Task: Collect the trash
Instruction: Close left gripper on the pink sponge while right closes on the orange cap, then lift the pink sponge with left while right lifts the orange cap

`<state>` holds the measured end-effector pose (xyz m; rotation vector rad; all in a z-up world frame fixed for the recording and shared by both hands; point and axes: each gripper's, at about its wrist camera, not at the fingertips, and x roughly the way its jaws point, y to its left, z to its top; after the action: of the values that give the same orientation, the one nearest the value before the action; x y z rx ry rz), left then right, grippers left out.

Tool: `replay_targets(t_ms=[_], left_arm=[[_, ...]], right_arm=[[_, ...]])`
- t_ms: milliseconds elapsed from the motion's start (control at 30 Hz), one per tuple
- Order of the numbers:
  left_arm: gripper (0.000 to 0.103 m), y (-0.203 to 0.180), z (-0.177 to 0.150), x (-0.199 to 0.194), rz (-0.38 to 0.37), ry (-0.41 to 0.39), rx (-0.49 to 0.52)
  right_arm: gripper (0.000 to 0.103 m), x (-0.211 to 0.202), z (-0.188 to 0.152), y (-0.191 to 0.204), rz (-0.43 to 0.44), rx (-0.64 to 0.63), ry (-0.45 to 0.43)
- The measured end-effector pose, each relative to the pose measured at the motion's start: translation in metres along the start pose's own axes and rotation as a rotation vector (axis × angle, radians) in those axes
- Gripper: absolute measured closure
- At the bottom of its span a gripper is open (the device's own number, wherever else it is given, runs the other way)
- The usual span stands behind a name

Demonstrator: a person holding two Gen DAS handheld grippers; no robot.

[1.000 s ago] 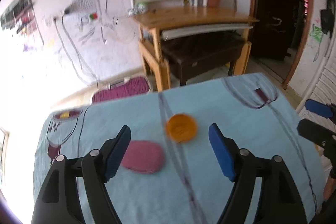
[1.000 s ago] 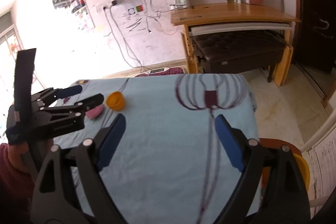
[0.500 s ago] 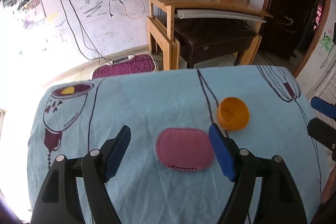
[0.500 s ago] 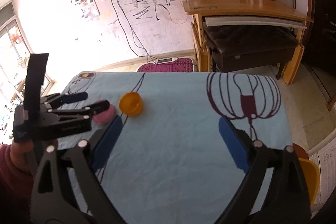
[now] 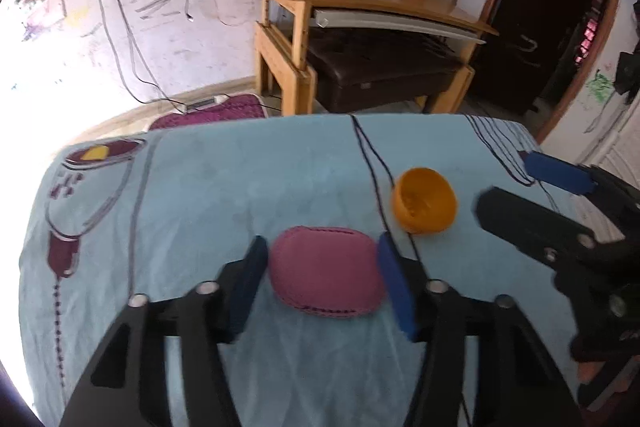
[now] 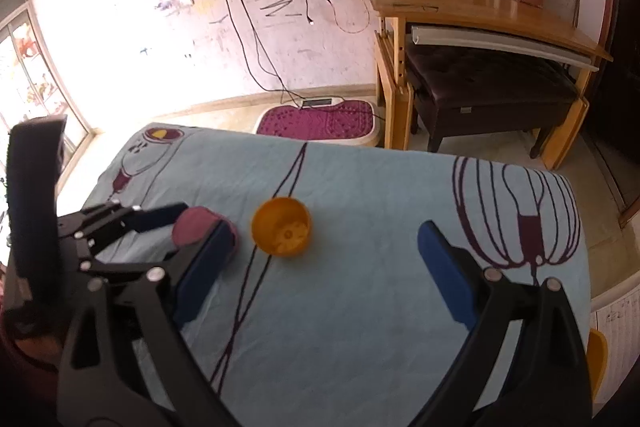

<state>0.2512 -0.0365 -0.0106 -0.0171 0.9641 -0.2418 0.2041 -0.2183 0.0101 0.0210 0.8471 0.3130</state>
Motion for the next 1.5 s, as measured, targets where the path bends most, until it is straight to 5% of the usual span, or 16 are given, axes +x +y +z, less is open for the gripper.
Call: replay_targets(t_ms=[133, 267, 667, 900, 1500], left_arm=[[0.086, 0.004, -0.002, -0.001, -0.026, 0.0, -0.018], [0.092, 0.011, -0.004, -0.015, -0.039, -0.031, -0.059], [0.093, 0.049, -0.018, -0.041, 0.035, -0.079, -0.1], [0.093, 0.071, -0.015, -0.028, -0.087, -0.01, -0.207], [0.091, 0.035, -0.01, -0.013, -0.076, 0.016, -0.109]], right_arm=[[0.013, 0.008, 0.004, -0.003, 0.01, 0.032, 0.009], [0.013, 0.016, 0.005, 0.0, 0.006, 0.033, 0.025], [0.013, 0.051, 0.006, 0.021, -0.012, -0.006, 0.096], [0.062, 0.056, 0.006, 0.023, -0.06, -0.022, 0.093], [0.063, 0.028, -0.002, -0.005, 0.005, 0.067, 0.011]])
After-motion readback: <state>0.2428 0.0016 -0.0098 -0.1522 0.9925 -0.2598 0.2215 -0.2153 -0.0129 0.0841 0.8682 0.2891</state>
